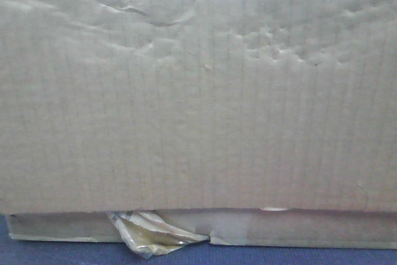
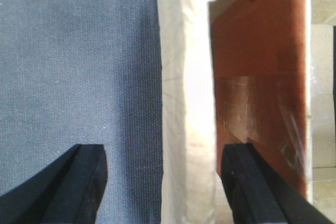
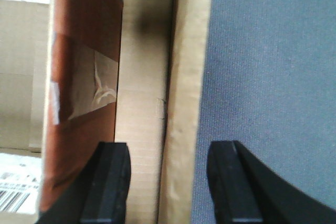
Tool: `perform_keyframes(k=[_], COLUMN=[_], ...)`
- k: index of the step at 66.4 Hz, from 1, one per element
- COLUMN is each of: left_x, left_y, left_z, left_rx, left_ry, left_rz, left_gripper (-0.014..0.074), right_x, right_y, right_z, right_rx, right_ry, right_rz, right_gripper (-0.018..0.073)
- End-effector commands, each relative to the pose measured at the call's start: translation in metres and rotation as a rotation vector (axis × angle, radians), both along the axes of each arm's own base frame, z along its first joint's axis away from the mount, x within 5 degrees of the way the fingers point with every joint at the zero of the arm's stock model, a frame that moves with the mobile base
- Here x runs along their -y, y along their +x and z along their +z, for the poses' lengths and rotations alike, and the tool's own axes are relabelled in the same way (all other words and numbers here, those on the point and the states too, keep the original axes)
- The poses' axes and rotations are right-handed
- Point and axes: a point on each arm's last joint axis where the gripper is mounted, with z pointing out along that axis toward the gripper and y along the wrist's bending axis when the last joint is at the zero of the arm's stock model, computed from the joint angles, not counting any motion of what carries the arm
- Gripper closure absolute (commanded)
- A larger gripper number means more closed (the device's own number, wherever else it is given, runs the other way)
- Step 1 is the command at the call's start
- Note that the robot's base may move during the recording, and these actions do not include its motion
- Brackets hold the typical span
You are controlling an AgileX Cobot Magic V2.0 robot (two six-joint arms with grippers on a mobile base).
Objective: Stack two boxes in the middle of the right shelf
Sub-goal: 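Lift the two stacked boxes off the table with both grippers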
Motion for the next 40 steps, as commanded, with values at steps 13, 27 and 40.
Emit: perform_keyframes(k=[13, 27, 40], left_x=[-0.0022, -0.0022, -0.0005], left_y=[-0.0014, -0.0014, 0.0014], left_z=[0.0027, 0.0027, -0.002], left_rx=[0.011, 0.011, -0.004], left_ry=[-0.007, -0.007, -0.004], left_rz=[0.012, 0.012, 0.012], left_gripper=[0.0225, 0.023, 0.0364], right_x=[-0.0001, -0.0003, -0.0017], right_y=[0.0029, 0.0033, 0.0072], right_z=[-0.003, -0.0035, -0.0094], right_rx=[0.001, -0.001, -0.019], right_ry=[-0.013, -0.014, -0.021], right_rz=[0.001, 0.001, 0.001], right_gripper=[0.0325, 0.0325, 0.0385])
